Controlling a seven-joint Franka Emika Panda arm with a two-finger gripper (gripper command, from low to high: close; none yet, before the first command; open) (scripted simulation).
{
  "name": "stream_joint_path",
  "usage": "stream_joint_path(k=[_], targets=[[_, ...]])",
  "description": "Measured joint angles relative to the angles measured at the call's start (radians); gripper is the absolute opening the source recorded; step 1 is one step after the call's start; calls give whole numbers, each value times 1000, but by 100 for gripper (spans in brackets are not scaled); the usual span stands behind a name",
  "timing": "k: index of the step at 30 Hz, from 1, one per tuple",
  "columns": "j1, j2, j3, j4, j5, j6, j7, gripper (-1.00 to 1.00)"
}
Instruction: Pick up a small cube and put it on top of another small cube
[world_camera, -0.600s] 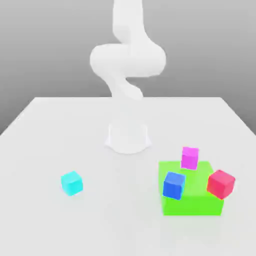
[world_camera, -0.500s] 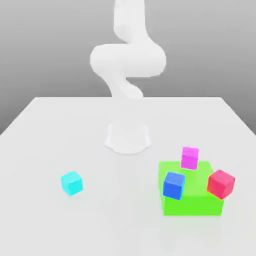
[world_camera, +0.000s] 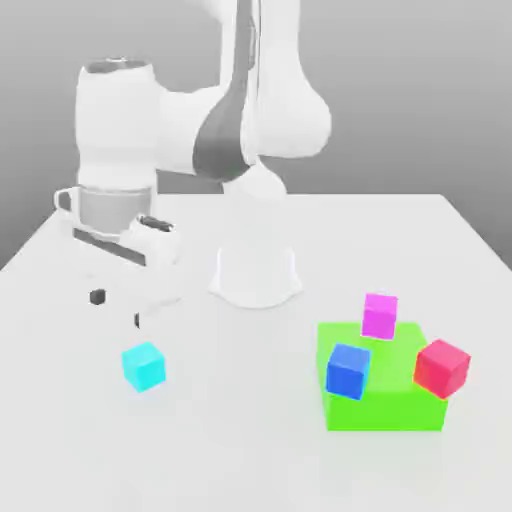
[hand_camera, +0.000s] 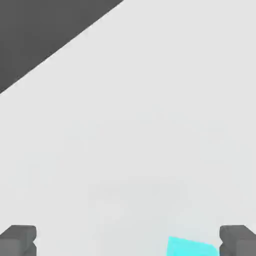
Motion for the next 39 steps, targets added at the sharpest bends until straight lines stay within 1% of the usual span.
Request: stream_joint_path(k=[2, 4, 7, 8, 15, 17, 20, 24, 27, 33, 39], targets=[[-19, 109, 12, -8, 51, 84, -24, 0], [-52, 191, 53, 0, 107, 150, -61, 0], [-135, 301, 136, 18, 120, 240, -72, 0], [-153, 330, 152, 23, 119, 264, -73, -100], [-157, 334, 155, 23, 114, 268, -68, -100], [-133, 281, 129, 14, 102, 225, -57, -100], [-113, 179, 96, -4, 55, 141, -23, -100], [-99, 42, 101, -23, 39, 23, -8, -100], [-8, 2, 175, 31, 62, -67, 35, -100], [207, -45, 375, 170, 124, -243, 137, -100], [398, -86, 555, 285, 181, -395, 227, -100]])
